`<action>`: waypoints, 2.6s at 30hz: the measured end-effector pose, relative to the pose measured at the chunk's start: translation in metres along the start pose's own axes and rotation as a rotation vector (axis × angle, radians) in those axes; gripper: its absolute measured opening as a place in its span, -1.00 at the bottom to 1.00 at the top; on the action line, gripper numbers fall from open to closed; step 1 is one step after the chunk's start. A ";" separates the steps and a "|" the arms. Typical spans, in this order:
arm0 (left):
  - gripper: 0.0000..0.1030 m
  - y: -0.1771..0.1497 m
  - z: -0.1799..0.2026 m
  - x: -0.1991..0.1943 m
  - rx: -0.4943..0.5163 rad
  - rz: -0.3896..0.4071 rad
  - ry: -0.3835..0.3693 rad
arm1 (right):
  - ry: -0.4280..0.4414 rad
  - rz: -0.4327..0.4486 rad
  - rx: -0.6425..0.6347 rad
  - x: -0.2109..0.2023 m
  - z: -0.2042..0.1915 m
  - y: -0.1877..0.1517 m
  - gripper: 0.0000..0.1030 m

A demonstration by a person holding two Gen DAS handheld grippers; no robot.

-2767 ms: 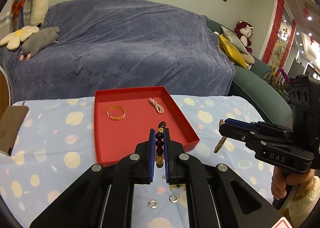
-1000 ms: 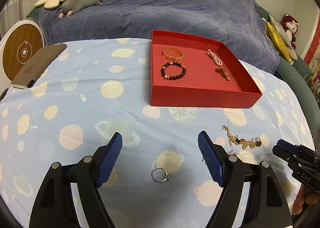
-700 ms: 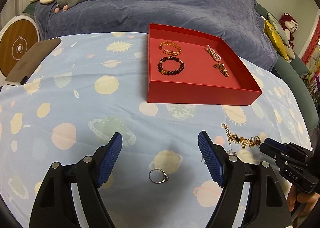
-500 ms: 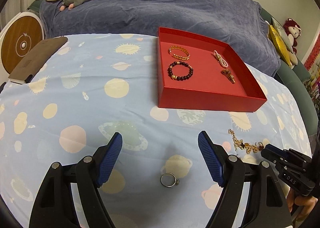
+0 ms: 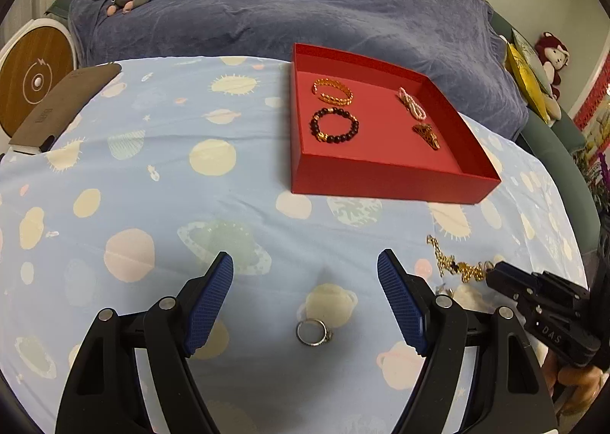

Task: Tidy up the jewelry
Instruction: 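Withdraw both grippers from the box toward the remaining rings and chain, then grasp the silver stone ring with the left gripper while the right gripper grasps the gold ring, then carry the silver ring and gold ring toward the red box with both grippers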

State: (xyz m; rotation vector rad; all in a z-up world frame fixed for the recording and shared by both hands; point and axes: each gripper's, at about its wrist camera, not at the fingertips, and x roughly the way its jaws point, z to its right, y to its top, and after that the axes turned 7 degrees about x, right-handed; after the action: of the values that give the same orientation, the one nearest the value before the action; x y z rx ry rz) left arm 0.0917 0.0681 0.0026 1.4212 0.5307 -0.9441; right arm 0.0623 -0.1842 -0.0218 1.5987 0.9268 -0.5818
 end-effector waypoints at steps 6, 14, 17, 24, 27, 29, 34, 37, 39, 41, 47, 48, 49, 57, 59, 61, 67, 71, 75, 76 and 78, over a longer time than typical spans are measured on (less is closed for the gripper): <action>0.46 -0.020 0.006 0.006 0.062 -0.047 0.012 | -0.040 -0.020 -0.010 0.009 0.006 -0.003 -0.58; 0.24 -0.043 0.011 0.016 0.125 -0.081 0.009 | -0.065 -0.029 -0.005 0.016 0.008 -0.005 -0.86; 0.15 -0.049 0.020 0.017 0.189 -0.052 0.042 | -0.065 -0.022 0.011 0.014 0.010 -0.005 -0.94; -0.26 -0.046 0.021 0.020 0.186 -0.032 0.050 | -0.053 -0.003 0.026 0.008 0.010 -0.001 -0.97; -0.59 -0.044 0.021 0.021 0.188 -0.026 0.057 | -0.045 0.004 0.025 0.005 0.009 0.000 -0.97; -0.59 -0.043 0.023 0.021 0.193 -0.027 0.052 | -0.042 0.009 0.027 0.002 0.010 0.001 -0.97; -0.59 -0.043 0.031 0.019 0.208 -0.036 0.023 | -0.031 0.029 0.041 -0.006 0.012 0.005 -0.97; -0.59 -0.039 0.033 0.017 0.197 -0.037 0.004 | -0.018 0.047 0.044 -0.013 0.010 0.009 -0.97; -0.59 -0.035 0.037 0.013 0.195 -0.025 0.000 | -0.009 0.059 0.044 -0.018 0.008 0.011 -0.97; -0.59 -0.029 0.039 0.009 0.188 -0.010 -0.006 | -0.001 0.073 0.047 -0.022 0.007 0.014 -0.97; -0.59 -0.002 0.039 -0.007 0.127 0.047 -0.029 | 0.028 0.127 0.063 -0.043 0.007 0.025 -0.97; -0.59 0.004 0.039 -0.010 0.116 0.058 -0.034 | 0.035 0.137 0.067 -0.047 0.008 0.027 -0.97; -0.59 0.010 0.039 -0.013 0.108 0.071 -0.039 | 0.040 0.147 0.071 -0.050 0.008 0.030 -0.97; -0.59 0.056 0.047 -0.024 0.078 0.143 -0.059 | 0.074 0.220 0.085 -0.074 0.011 0.062 -0.97; -0.59 0.059 0.047 -0.023 0.073 0.150 -0.053 | 0.078 0.225 0.079 -0.075 0.011 0.064 -0.97; -0.59 0.059 0.046 -0.021 0.074 0.146 -0.045 | 0.081 0.205 0.073 -0.069 0.011 0.064 -0.97; -0.59 0.054 0.044 -0.014 0.060 0.122 -0.047 | 0.116 0.084 0.033 -0.035 -0.001 0.056 -0.79; -0.59 0.051 0.043 -0.012 0.067 0.115 -0.044 | 0.073 0.044 0.006 -0.029 0.002 0.043 -0.78; -0.59 0.049 0.042 -0.009 0.067 0.107 -0.044 | 0.024 -0.006 -0.002 -0.017 0.009 0.026 -0.78; -0.59 0.048 0.043 -0.008 0.068 0.103 -0.046 | 0.007 -0.018 -0.010 -0.012 0.010 0.023 -0.78; -0.59 0.047 0.044 -0.007 0.075 0.097 -0.048 | -0.018 -0.046 -0.020 -0.003 0.013 0.017 -0.78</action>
State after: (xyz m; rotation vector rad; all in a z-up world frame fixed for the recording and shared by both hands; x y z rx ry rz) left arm 0.1160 0.0218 0.0409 1.4744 0.3908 -0.9253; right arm 0.0763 -0.1979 -0.0127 1.5553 0.9559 -0.6161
